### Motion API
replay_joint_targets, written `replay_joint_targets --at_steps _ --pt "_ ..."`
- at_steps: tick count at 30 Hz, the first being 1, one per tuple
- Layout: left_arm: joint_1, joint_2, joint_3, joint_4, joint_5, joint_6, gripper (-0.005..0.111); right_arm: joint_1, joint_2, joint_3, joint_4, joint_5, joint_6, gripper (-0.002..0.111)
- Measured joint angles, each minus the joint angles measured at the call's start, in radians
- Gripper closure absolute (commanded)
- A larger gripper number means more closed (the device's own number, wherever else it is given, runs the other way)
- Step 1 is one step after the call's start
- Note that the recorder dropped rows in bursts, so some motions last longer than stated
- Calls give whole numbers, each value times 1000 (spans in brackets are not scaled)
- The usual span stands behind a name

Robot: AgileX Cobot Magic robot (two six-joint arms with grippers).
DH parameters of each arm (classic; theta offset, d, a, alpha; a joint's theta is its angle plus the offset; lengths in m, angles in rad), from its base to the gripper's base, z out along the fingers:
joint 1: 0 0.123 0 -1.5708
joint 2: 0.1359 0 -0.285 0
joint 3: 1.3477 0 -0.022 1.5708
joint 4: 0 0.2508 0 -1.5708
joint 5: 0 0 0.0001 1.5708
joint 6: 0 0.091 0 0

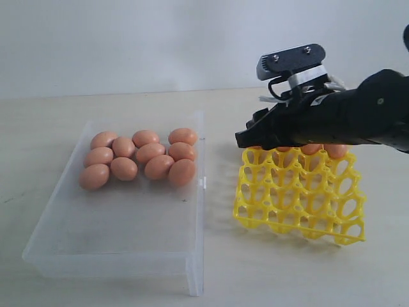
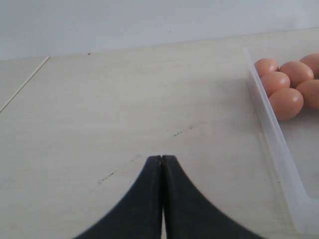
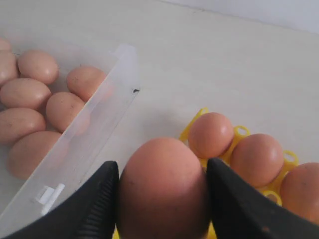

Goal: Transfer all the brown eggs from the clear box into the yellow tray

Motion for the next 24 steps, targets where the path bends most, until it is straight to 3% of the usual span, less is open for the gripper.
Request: replay_joint_targets --at_steps 24 --pt "0 0 0 0 0 0 107 -68 148 -57 -41 -13 71 68"
